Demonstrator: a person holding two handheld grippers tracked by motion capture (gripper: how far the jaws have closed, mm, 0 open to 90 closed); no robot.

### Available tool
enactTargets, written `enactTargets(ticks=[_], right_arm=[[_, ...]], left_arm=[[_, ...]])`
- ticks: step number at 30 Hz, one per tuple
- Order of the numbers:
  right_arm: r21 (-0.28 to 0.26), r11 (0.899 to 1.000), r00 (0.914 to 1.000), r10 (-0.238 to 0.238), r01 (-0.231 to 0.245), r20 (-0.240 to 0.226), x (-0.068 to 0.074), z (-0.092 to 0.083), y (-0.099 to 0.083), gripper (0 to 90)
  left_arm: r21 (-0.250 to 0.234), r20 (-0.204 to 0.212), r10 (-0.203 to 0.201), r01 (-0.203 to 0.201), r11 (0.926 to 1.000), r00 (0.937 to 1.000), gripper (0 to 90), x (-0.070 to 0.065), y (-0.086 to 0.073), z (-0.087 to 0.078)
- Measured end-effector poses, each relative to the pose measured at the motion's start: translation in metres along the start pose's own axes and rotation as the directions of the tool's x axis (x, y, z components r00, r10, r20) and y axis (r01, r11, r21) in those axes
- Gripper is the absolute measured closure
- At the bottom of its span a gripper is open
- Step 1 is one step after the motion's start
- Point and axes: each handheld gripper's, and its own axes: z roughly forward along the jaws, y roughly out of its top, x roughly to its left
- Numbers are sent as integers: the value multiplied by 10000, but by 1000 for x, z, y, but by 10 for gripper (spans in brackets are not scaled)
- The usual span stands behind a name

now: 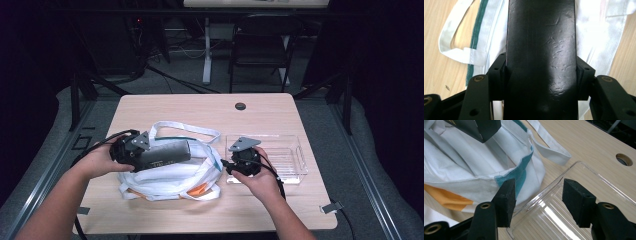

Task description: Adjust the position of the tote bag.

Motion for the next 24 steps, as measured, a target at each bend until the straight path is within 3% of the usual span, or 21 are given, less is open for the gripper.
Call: enactTargets(ticks=[7,13,19,24], right_arm=[[285,9996,9999,47,-44,-96,-1,2,-1,413],[331,9991,9997,-248,251,-81,-2,1,-1,398],[243,9988,9968,-414,431,-678,-1,-2,0,387],[523,9952,9906,-759,823,-1140,-5,-7,0,387]], left_arm=[[-120,-18,47,-47,9999,10000,428,-1,4,-4],[-208,101,-83,85,9997,9999,428,-1,4,-5],[-381,109,-196,200,9991,9997,428,2,5,-6],[-471,83,-188,191,9987,9998,428,3,7,-7]])
